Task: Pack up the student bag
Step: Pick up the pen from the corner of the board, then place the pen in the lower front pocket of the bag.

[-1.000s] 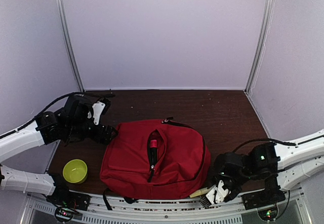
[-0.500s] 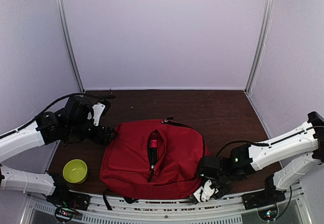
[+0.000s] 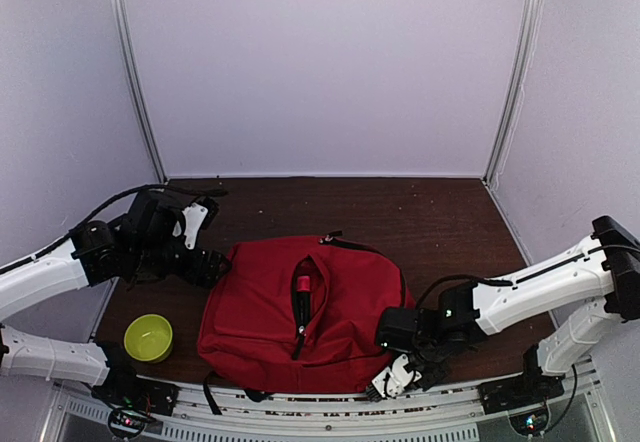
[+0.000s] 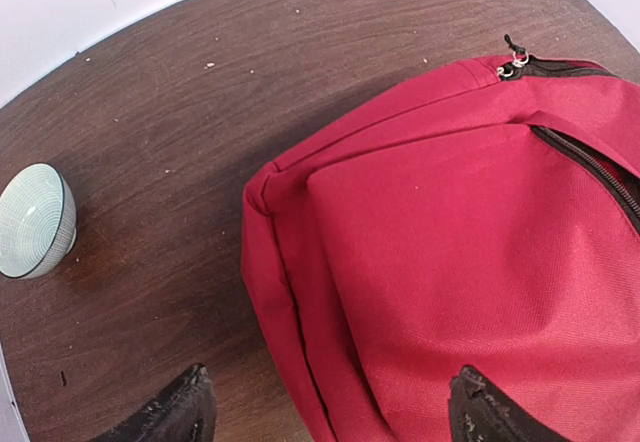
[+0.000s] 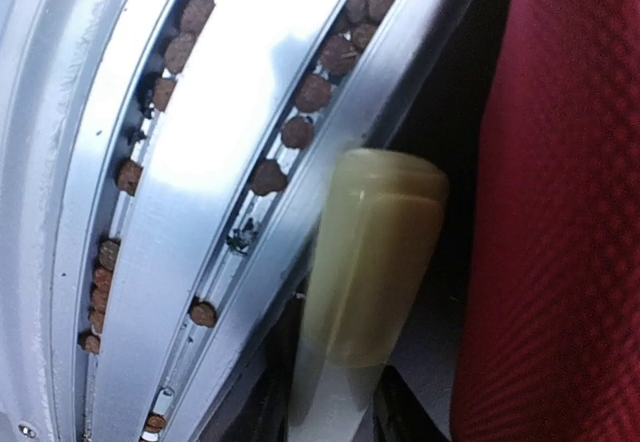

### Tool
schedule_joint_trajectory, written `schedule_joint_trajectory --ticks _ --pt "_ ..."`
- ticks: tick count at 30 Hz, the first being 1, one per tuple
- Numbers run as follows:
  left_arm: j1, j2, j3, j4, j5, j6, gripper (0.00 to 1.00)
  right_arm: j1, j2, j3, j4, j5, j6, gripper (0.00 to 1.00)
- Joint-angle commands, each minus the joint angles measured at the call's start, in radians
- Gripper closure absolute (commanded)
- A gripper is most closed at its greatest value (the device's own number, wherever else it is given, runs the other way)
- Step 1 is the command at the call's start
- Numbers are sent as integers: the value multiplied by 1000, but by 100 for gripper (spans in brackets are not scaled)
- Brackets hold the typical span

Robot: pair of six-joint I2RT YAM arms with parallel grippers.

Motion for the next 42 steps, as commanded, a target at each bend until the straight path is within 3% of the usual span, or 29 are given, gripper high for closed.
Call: schedule_joint_trajectory --ticks 1,10,20,23,27,29,31,34,36,38,42 --pt "4 0 -5 14 -9 9 17 -4 33 9 -45 -35 -4 77" --pt "4 -6 -9 13 -6 7 17 -2 -73 9 -78 -90 -19 95" --pt "4 4 -7 20 -7 7 17 -14 -453 35 23 -464 38 99" --pt "4 11 -4 27 -3 8 17 -62 -542 31 225 -547 140 100" --pt "3 22 6 33 8 8 17 -148 -555 -94 891 -572 363 100" --pt "3 23 9 32 13 5 17 -171 -451 -119 1245 -529 522 100" --pt "4 18 9 25 17 -1 17 -176 -299 -52 1437 -391 743 100" --pt "4 -2 -1 15 17 -19 17 -192 -114 74 1449 -259 1111 100" --pt "4 -23 -20 31 20 -28 17 -192 -53 54 1525 -186 1272 100" --pt "4 -32 -37 47 21 -29 17 -187 -28 11 1559 -68 1346 100" --pt "3 -10 -39 53 26 -17 17 -153 -13 36 1320 96 1338 100"
